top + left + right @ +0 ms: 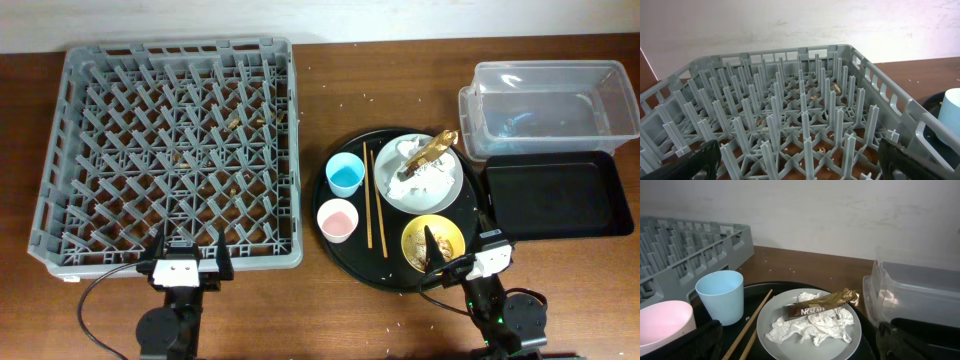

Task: Sort waste into correct bins and load items into the dishwasher rack
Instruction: 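Move the right gripper toward the white plate with tissue and wrapper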

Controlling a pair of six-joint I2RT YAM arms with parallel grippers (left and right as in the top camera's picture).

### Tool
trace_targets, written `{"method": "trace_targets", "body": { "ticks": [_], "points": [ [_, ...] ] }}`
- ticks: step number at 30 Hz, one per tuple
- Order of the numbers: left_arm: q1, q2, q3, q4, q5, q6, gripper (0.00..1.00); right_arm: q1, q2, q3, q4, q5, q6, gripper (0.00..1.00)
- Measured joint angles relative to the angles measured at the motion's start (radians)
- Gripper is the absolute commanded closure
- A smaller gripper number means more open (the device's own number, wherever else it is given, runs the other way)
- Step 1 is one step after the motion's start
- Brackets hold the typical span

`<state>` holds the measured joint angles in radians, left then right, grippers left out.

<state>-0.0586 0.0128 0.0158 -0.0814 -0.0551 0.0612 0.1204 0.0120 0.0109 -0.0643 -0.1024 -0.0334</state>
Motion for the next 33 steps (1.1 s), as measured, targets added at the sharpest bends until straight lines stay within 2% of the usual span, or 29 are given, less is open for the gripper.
{"method": "trace_targets", "body": {
  "ticks": [27, 29, 30, 33],
  "points": [
    [0.0, 0.0, 0.0, 0.0, 0.0, 0.0, 0.01, 0.0, 0.0, 0.0, 0.031, 0.019, 0.001, 0.02],
    [0.0, 0.0, 0.0, 0.0, 0.0, 0.0, 0.01, 0.0, 0.003, 0.063, -0.032, 0.019, 0.011, 0.01],
    [0.0, 0.0, 0.0, 0.0, 0.0, 0.0, 0.01, 0.0, 0.018, 0.151, -0.08, 0.019, 0.012, 0.02],
    [0.0, 0.001, 0.0, 0.002, 0.0, 0.0, 0.01, 0.0, 0.18, 0.397, -0.158, 0.013, 0.015, 0.02]
  ]
}}
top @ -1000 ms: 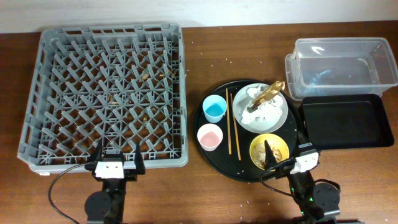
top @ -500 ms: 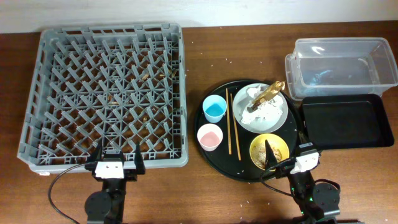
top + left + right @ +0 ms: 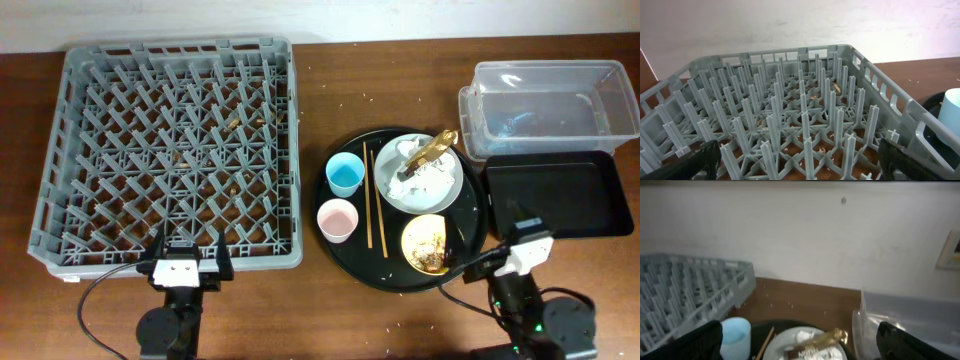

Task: Sort waste into correct bins and load items into the dishwasher rack
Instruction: 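Move the right gripper toward the white plate with tissue and wrapper, then grasp the tissue and Nescafe wrapper with the right gripper, drop into clear bin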

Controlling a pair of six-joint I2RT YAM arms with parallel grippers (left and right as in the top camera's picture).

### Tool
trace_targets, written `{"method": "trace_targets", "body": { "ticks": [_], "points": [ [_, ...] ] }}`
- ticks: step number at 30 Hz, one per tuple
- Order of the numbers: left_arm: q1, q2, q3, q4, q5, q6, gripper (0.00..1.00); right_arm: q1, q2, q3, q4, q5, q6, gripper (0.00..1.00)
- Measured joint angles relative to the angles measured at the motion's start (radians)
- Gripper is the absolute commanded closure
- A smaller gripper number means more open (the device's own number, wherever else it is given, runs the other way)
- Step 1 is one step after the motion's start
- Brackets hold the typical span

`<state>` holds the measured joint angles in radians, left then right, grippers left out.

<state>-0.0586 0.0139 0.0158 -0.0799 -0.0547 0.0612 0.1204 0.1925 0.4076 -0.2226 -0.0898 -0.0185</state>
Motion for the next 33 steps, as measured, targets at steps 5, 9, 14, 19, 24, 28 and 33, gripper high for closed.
{"method": "trace_targets", "body": {
  "ticks": [5, 9, 14, 19, 24, 28, 33],
  "points": [
    [0.0, 0.0, -0.001, -0.001, 0.001, 0.0, 0.01, 0.0, 0.555, 0.431, -0.202, -0.028, 0.001, 0.02],
    [0.0, 0.001, -0.001, -0.001, 0.003, 0.003, 0.01, 0.0, 1.101, 0.845, -0.497, -0.029, 0.014, 0.02],
    [0.0, 0.001, -0.001, -0.001, 0.003, 0.003, 0.01, -0.006, 1.456, 0.902, -0.433, -0.021, 0.014, 0.16],
    [0.0, 0.001, -0.001, -0.001, 0.003, 0.003, 0.01, -0.02, 1.737, 0.904, -0.382, 0.072, 0.132, 0.12],
    [0.0, 0.001, -0.001, -0.001, 0.003, 0.003, 0.01, -0.02, 1.814, 0.917, -0.388, 0.11, 0.15, 0.86],
    [0.0, 0.001, -0.001, -0.001, 0.003, 0.003, 0.01, -0.022, 1.817, 0.932, -0.424, 0.106, 0.153, 0.96],
    [0.0, 0.001, -0.001, -0.001, 0.003, 0.003, 0.01, -0.06, 1.635, 1.23, -0.682, 0.105, 0.197, 0.96]
  ]
}}
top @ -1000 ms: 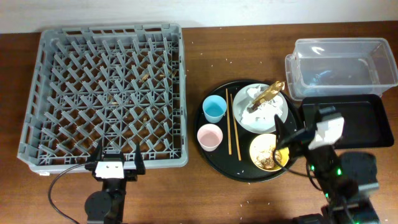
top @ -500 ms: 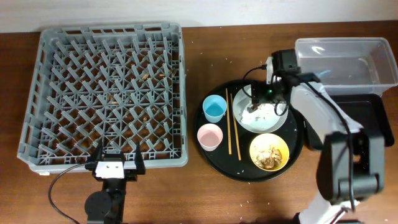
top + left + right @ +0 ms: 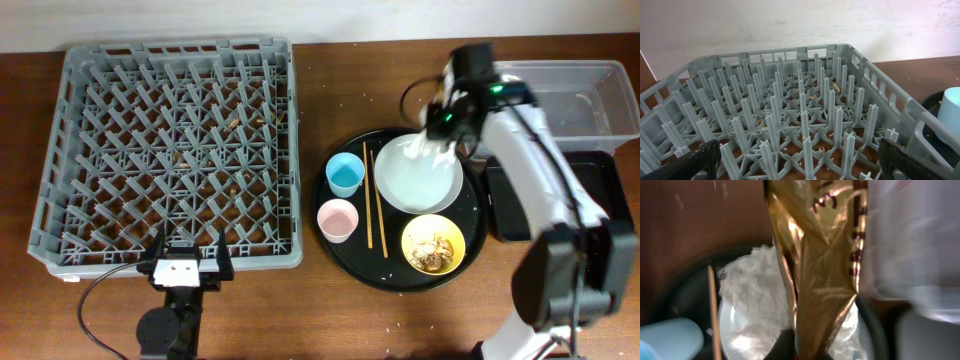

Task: Sort waste into correct bins and load items into the dishwasher rack
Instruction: 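Grasp the tissue and Nescafe wrapper with the right gripper, drop into clear bin, then grasp the yellow bowl with the right gripper and dump scraps onto black tray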

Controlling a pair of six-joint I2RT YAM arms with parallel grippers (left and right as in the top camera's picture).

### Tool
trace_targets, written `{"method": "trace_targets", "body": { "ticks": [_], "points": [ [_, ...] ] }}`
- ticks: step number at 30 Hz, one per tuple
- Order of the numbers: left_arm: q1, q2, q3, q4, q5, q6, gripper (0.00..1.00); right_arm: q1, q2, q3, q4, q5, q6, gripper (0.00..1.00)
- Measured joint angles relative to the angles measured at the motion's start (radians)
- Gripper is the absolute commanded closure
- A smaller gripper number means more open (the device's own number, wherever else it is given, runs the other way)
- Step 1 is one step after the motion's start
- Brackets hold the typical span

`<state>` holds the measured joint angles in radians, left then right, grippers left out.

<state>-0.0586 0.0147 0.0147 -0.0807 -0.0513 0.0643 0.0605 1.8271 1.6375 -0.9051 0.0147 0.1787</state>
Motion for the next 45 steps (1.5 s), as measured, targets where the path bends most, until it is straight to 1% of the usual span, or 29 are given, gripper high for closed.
{"method": "trace_targets", "body": {
  "ticks": [1, 3, 4, 5, 6, 7, 8, 10, 11, 12, 13, 14, 15, 16, 17, 18, 20, 21, 23, 25, 28, 30, 31, 32, 33, 37, 40, 43, 45],
  "points": [
    [0.0, 0.0, 0.0, 0.0, 0.0, 0.0, 0.01, -0.036, -0.033, 0.023, 0.028, 0.028, 0.034, 0.96],
    [0.0, 0.0, 0.0, 0.0, 0.0, 0.0, 0.01, -0.185, -0.038, 0.034, 0.132, 0.132, 0.119, 0.96],
    [0.0, -0.001, 0.0, -0.001, 0.0, 0.0, 0.01, -0.227, 0.006, 0.033, 0.248, 0.147, 0.137, 0.86],
    [0.0, 0.0, 0.0, -0.001, 0.0, 0.0, 0.01, -0.252, 0.054, 0.035, 0.309, 0.153, 0.14, 0.58],
    [0.0, 0.0, 0.0, 0.001, 0.0, 0.0, 0.01, -0.275, 0.112, 0.032, 0.372, 0.158, 0.152, 0.02],
    [0.0, 0.001, 0.0, 0.0, 0.0, 0.0, 0.01, -0.298, 0.193, 0.031, 0.415, 0.162, 0.153, 0.01],
    [0.0, 0.001, 0.0, 0.0, 0.0, 0.0, 0.01, -0.303, 0.225, 0.027, 0.427, 0.161, 0.15, 0.02],
    [0.0, 0.001, 0.0, 0.0, 0.0, 0.0, 0.01, -0.301, 0.212, 0.027, 0.371, 0.138, 0.126, 0.02],
    [0.0, 0.001, 0.0, 0.002, 0.0, 0.0, 0.01, -0.3, 0.135, 0.021, 0.258, 0.074, 0.118, 0.02],
    [0.0, 0.001, 0.0, 0.001, 0.0, 0.0, 0.01, -0.3, 0.057, 0.019, 0.218, 0.034, 0.114, 0.02],
    [0.0, 0.0, 0.0, 0.0, 0.0, 0.0, 0.01, -0.3, -0.022, 0.027, 0.128, -0.031, 0.1, 0.04],
    [0.0, 0.001, 0.0, 0.0, 0.0, 0.0, 0.01, -0.293, -0.201, 0.034, -0.034, -0.155, 0.066, 0.18],
    [0.0, 0.0, 0.0, 0.0, 0.0, 0.0, 0.01, -0.257, -0.264, 0.054, -0.211, -0.221, 0.047, 0.21],
    [0.0, 0.002, 0.0, 0.0, 0.0, 0.0, 0.01, -0.186, -0.253, 0.019, -0.303, -0.249, 0.048, 0.24],
    [0.0, 0.001, 0.0, 0.002, 0.0, 0.0, 0.01, -0.145, -0.244, -0.025, -0.306, -0.254, 0.047, 0.28],
    [0.0, 0.001, 0.0, 0.001, 0.0, 0.0, 0.01, -0.032, -0.215, -0.164, -0.284, -0.272, 0.046, 0.3],
    [0.0, 0.001, 0.0, 0.0, 0.0, 0.0, 0.01, 0.098, -0.195, -0.373, -0.167, -0.275, 0.059, 0.38],
    [0.0, 0.001, 0.0, 0.0, 0.0, 0.0, 0.01, 0.135, -0.195, -0.444, -0.123, -0.27, 0.072, 0.4],
    [0.0, 0.001, 0.0, 0.0, 0.0, 0.0, 0.01, 0.193, -0.198, -0.532, -0.06, -0.259, 0.083, 0.45],
    [0.0, 0.001, 0.0, 0.0, 0.0, 0.0, 0.01, 0.272, -0.199, -0.57, -0.051, -0.203, 0.106, 0.48],
    [0.0, 0.001, 0.0, 0.0, 0.0, 0.0, 0.01, 0.335, -0.199, -0.634, -0.046, -0.08, 0.181, 0.61],
    [0.0, 0.001, 0.0, 0.0, 0.0, 0.0, 0.01, 0.335, -0.201, -0.681, 0.01, -0.051, 0.193, 0.7],
    [0.0, 0.001, 0.0, 0.0, 0.0, 0.0, 0.01, 0.335, -0.201, -0.694, 0.02, -0.043, 0.196, 0.84],
    [0.0, 0.001, 0.0, 0.0, 0.0, 0.0, 0.01, 0.335, -0.201, -0.695, 0.026, -0.041, 0.2, 0.86],
    [0.0, 0.001, 0.0, 0.0, 0.0, 0.0, 0.01, 0.335, -0.201, -0.696, 0.028, -0.04, 0.2, 0.96],
    [0.0, 0.001, 0.0, 0.0, 0.0, 0.0, 0.01, 0.336, -0.209, -0.695, 0.02, -0.028, 0.203, 0.96],
    [0.0, 0.001, 0.0, -0.001, 0.0, 0.0, 0.01, 0.307, -0.237, -0.55, -0.174, -0.119, 0.158, 0.96],
    [0.0, 0.001, 0.0, -0.001, 0.0, 0.0, 0.01, 0.13, -0.297, -0.343, -0.335, -0.192, 0.024, 0.96],
    [0.0, 0.001, 0.0, 0.0, 0.0, 0.0, 0.01, -0.088, -0.301, -0.304, -0.355, -0.269, -0.103, 0.96]
  ]
}}
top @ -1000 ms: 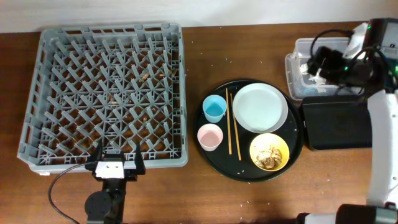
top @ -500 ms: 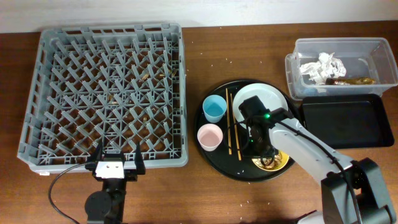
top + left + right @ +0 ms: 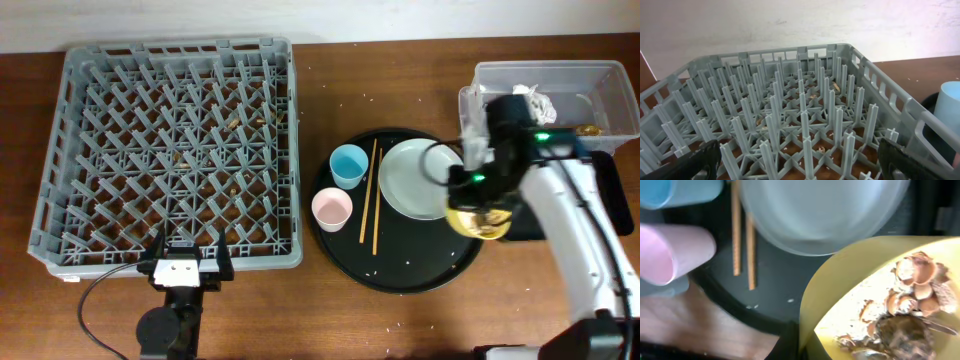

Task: Sort waste into correct bins and load items into the dishwasher rack
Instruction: 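Grasp the yellow bowl with the right gripper and dump scraps onto black tray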

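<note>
My right gripper point(image 3: 802, 341) is shut on the rim of the yellow bowl point(image 3: 875, 300), which holds brown food scraps. In the overhead view the yellow bowl point(image 3: 480, 219) hangs at the right edge of the black round tray point(image 3: 400, 275). On the tray are the bare white plate point(image 3: 412, 178), a blue cup point(image 3: 348, 164), a pink cup point(image 3: 332, 208) and chopsticks point(image 3: 370, 195). The grey dishwasher rack point(image 3: 60, 130) fills the left. My left gripper point(image 3: 187, 266) rests open at its front edge, its fingers point(image 3: 702, 160) at the bottom corners of the left wrist view.
The clear bin point(image 3: 500, 75) at the back right holds a crumpled white tissue point(image 3: 532, 100) and a gold wrapper point(image 3: 590, 129). A black bin point(image 3: 612, 165) sits in front of it, mostly hidden by my right arm. Crumbs lie on the brown table point(image 3: 400, 70).
The right gripper held the gold wrapper and tissue by the clear bin. Both now lie in that bin, the plate is bare, and the gripper is shut on the yellow bowl, moved to the tray's right edge.
Both arms sat parked at the table's front, the wrapper and tissue on the white plate. The right arm shifted right, then held the wrapper and tissue beside the clear bin. Now that waste lies in the bin and the right gripper holds the yellow bowl. The left arm stayed still.
</note>
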Controlling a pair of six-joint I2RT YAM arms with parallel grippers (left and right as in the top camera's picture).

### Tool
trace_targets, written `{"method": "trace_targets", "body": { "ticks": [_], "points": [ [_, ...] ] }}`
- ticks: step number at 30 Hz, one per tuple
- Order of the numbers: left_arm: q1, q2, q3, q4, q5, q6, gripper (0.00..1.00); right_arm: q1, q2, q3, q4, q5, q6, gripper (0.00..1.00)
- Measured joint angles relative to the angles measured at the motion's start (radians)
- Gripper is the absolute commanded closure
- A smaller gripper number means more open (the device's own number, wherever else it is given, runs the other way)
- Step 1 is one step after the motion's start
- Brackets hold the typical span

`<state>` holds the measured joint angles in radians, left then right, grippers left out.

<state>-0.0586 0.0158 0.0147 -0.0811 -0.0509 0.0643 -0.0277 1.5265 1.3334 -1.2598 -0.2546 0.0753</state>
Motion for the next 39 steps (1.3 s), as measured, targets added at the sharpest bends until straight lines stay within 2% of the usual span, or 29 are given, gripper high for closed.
{"method": "trace_targets", "body": {
  "ticks": [3, 6, 11, 17, 19, 25, 30, 34, 36, 37, 39],
  "points": [
    [0.0, 0.0, 0.0, 0.0, 0.003, 0.0, 0.01, -0.306, 0.008, 0.0, 0.053, -0.217, -0.154, 0.96],
    [0.0, 0.0, 0.0, 0.0, 0.003, 0.0, 0.01, -0.444, 0.061, -0.001, 0.195, -0.436, -0.179, 0.96],
    [0.0, 0.0, 0.0, 0.0, 0.003, 0.0, 0.01, -0.602, 0.211, -0.001, 0.318, -0.758, -0.187, 0.96],
    [0.0, 0.0, 0.0, 0.0, 0.003, 0.0, 0.01, -0.769, 0.48, 0.0, 0.335, -1.091, -0.225, 0.96],
    [0.0, 0.0, 0.0, 0.0, 0.003, 0.0, 0.01, -0.798, 0.558, 0.0, 0.333, -1.207, -0.158, 0.96],
    [0.0, 0.0, 0.0, 0.0, 0.003, 0.0, 0.01, -0.8, 0.561, 0.0, 0.306, -1.26, 0.165, 0.96],
    [0.0, 0.0, 0.0, 0.0, 0.003, 0.0, 0.01, -0.8, 0.562, 0.0, 0.283, -1.263, 0.238, 0.96],
    [0.0, 0.0, 0.0, 0.0, 0.003, 0.0, 0.01, -0.806, 0.476, 0.0, 0.261, -1.262, 0.129, 0.96],
    [0.0, 0.0, 0.0, 0.0, 0.003, 0.0, 0.01, -0.814, 0.384, 0.0, 0.238, -1.265, 0.004, 0.96],
    [0.0, 0.0, 0.0, 0.0, 0.003, 0.0, 0.01, -0.818, 0.306, 0.0, 0.235, -1.262, -0.103, 0.96],
    [0.0, 0.0, 0.0, 0.0, 0.003, 0.0, 0.01, -0.815, 0.153, 0.0, 0.225, -1.136, -0.214, 0.96]
  ]
}}
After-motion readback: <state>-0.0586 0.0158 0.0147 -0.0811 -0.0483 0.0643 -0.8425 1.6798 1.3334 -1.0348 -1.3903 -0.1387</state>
